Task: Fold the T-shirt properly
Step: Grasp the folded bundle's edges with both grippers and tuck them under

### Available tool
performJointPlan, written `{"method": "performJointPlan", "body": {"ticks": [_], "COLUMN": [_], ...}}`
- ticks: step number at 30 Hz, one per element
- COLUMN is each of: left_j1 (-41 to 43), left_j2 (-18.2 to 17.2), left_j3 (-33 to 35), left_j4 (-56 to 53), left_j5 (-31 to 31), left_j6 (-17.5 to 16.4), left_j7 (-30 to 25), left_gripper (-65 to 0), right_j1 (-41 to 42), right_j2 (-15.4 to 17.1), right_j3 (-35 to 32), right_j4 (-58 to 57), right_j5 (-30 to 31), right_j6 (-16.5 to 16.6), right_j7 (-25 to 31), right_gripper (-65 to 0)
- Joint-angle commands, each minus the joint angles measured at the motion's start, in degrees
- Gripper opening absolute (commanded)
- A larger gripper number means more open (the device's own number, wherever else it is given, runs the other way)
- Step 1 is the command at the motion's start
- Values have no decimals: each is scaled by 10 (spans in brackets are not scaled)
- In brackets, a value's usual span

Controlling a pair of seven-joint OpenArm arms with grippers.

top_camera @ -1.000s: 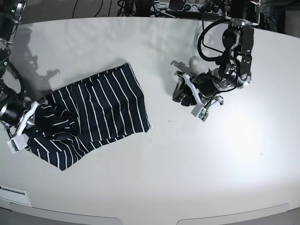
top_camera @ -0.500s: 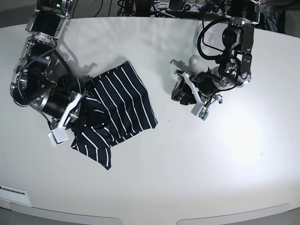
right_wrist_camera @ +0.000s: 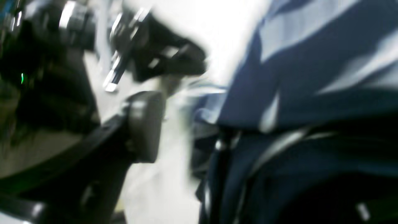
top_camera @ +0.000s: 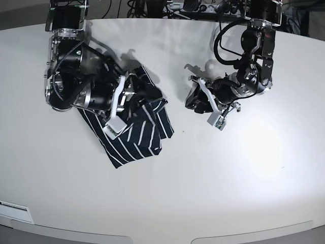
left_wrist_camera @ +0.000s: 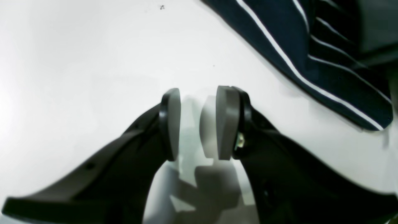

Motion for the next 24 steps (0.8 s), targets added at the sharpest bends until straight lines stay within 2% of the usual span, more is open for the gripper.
{"method": "performJointPlan", "body": {"ticks": [1,4,9,13,19,21,24], "left_j1": [-9,-9,-8,-9,-15,-18,-20], "left_j2": [-3,-3,-3,-3,-3,-3,-3], "left_j3": [-2,-2,-2,-2,-2,-2,-2], "left_j4": [9,9,9,9,10,9,10], "left_j5": [-9,-9,-7,-7,-7,-7,-7], "left_j6": [0,0,0,0,0,0,0], "left_j7": [-9,-8,-8,-8,-8,-8,-8], "left_gripper": [-438,-438,-438,-438,-438,-438,-438], "right_j1": [10,13,13,13,13,13,13], "right_j2": [2,2,2,2,2,2,2], "right_j3": [-10,-30,-29,-30,-58,-90,-158], "right_j4": [9,9,9,9,9,9,9], "right_j5": [19,7,-85,-113,-116,-118,-165], "right_j6": [3,3,3,3,3,3,3], "right_j7": [13,37,132,176,175,175,176], "right_gripper": [-228,-228,-230,-230,-230,-230,-252]}}
